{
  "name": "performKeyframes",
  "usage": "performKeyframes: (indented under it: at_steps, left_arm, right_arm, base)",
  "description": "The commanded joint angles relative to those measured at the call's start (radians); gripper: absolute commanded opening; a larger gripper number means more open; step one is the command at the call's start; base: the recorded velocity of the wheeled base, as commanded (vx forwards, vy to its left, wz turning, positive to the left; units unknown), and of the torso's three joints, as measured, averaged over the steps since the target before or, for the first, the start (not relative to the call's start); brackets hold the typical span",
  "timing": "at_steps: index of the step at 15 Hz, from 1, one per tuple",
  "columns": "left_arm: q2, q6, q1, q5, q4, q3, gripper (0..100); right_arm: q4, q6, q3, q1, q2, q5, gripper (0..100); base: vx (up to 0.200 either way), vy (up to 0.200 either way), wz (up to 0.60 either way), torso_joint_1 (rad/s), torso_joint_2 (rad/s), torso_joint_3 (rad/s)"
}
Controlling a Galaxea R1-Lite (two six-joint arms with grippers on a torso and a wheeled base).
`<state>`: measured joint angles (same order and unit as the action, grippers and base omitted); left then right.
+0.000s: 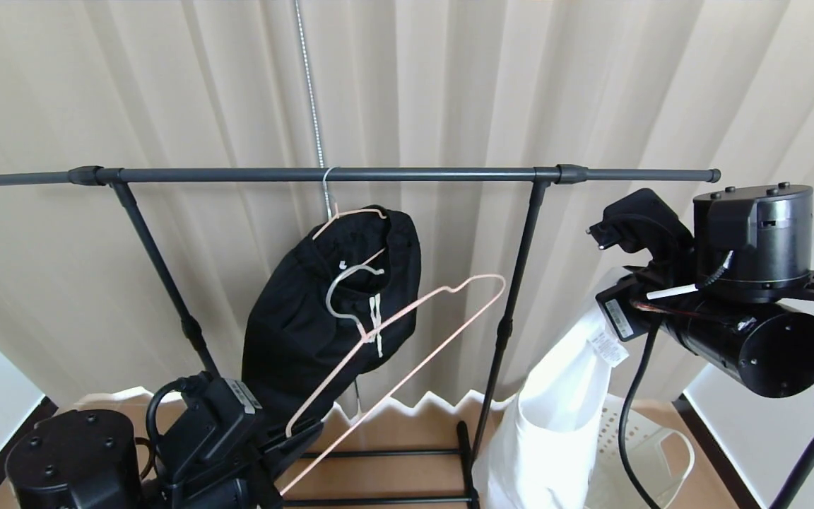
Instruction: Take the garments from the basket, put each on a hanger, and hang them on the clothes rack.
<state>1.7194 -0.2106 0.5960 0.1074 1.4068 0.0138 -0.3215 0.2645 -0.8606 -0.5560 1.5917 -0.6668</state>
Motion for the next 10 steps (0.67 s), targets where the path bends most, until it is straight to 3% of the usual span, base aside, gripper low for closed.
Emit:
performKeyframes:
  at_steps: [1, 4, 10]
  left_arm:
    - [0.023, -0.003, -0.001, 0.012, 0.003, -0.014, 0]
    - [0.019, -0.003, 0.008, 0.054, 0.004, -0.014, 0]
    - [0.026, -0.001, 0.071, 0.069, 0.009, -0.014, 0]
  right_arm:
    - [-0.033, 0.001, -0.001, -0.001, 0.030, -0.040, 0]
    - [-0.103, 0.002, -0.006, 0.001, 0.070, -0.080, 0]
    - [-0.172, 0.001, -0.020, 0.001, 0.108, -0.079, 0]
  base:
    - [0.000, 0.000, 0.00, 0.000, 0.00, 0.000]
    - [0.000, 0.000, 0.00, 0.000, 0.00, 0.000]
    - [0.000, 0.000, 0.00, 0.000, 0.00, 0.000]
